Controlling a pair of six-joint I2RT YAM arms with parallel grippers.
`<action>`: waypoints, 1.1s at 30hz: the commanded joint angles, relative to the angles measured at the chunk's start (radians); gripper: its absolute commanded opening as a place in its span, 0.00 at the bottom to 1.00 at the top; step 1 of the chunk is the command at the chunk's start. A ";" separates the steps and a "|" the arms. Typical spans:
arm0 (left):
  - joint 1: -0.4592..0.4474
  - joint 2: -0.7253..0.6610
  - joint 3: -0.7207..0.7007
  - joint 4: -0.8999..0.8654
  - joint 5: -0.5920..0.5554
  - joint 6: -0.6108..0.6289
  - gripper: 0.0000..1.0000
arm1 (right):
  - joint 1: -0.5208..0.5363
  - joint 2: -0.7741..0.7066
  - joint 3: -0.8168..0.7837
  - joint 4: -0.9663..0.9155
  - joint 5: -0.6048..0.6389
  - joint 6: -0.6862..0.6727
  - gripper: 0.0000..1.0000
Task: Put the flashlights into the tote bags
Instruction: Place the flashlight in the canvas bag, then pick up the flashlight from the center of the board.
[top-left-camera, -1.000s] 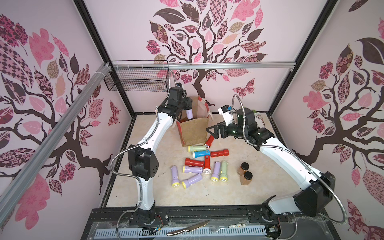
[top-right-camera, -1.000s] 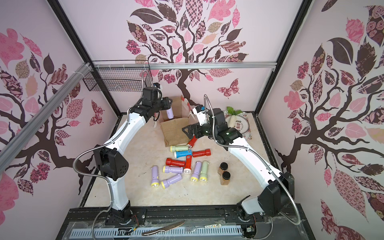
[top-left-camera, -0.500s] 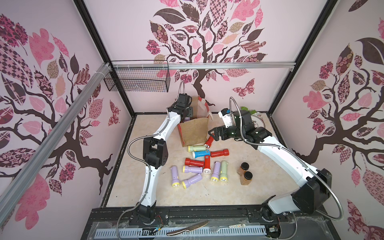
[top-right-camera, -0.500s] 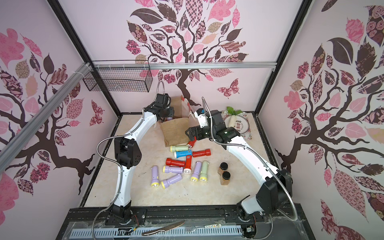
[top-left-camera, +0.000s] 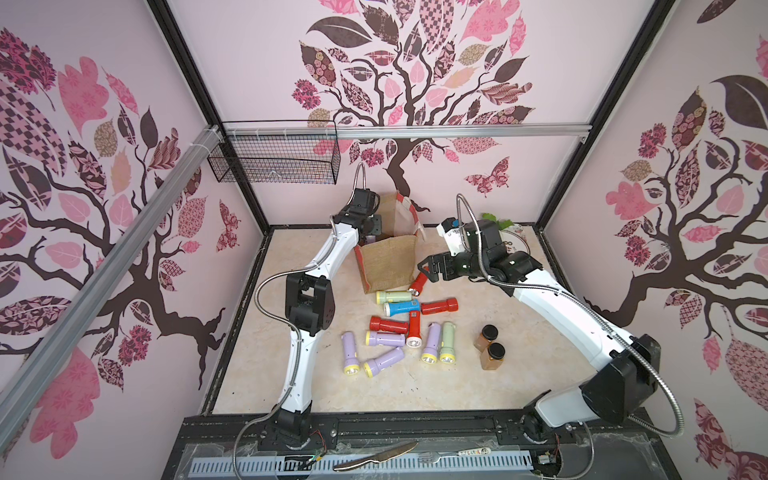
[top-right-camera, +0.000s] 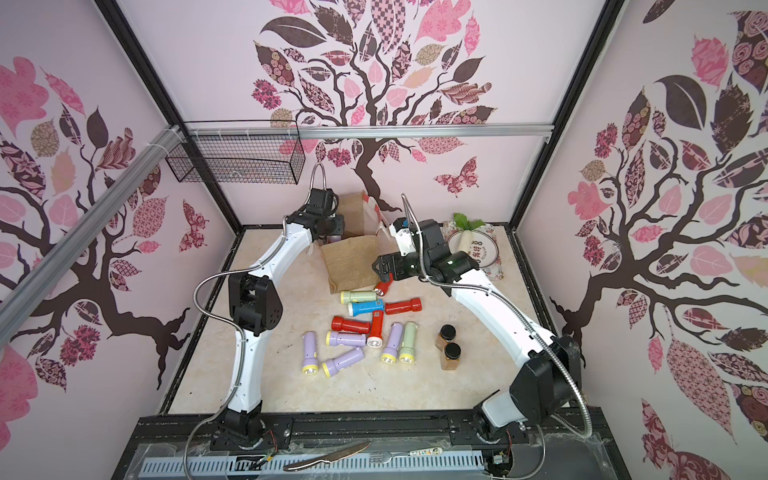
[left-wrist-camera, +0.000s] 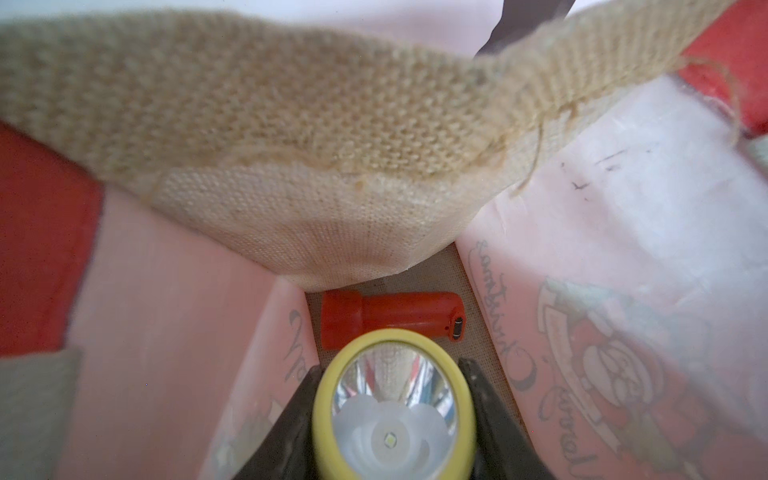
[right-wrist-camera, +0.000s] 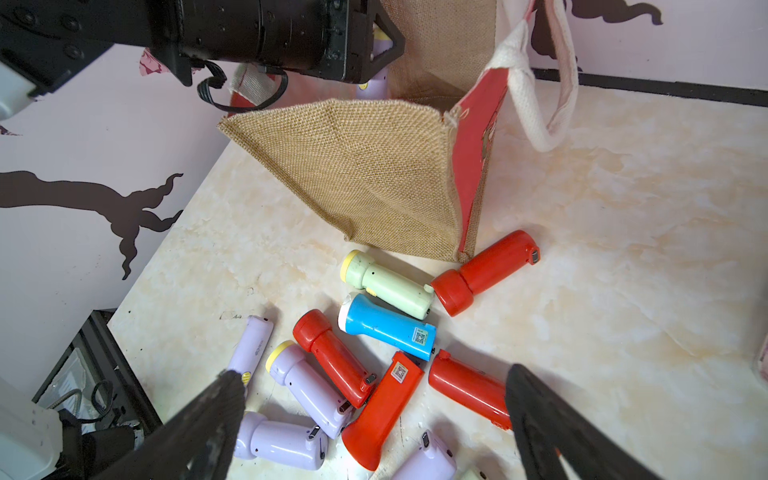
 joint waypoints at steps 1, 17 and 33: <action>0.000 -0.054 0.024 0.035 0.007 0.013 0.61 | -0.002 0.016 0.052 -0.018 0.019 -0.028 1.00; -0.003 -0.264 -0.024 0.024 0.074 0.022 0.79 | -0.002 0.004 0.062 -0.028 0.043 -0.037 1.00; -0.061 -0.717 -0.495 -0.026 0.173 -0.069 0.93 | 0.001 -0.010 0.051 0.011 -0.010 -0.058 1.00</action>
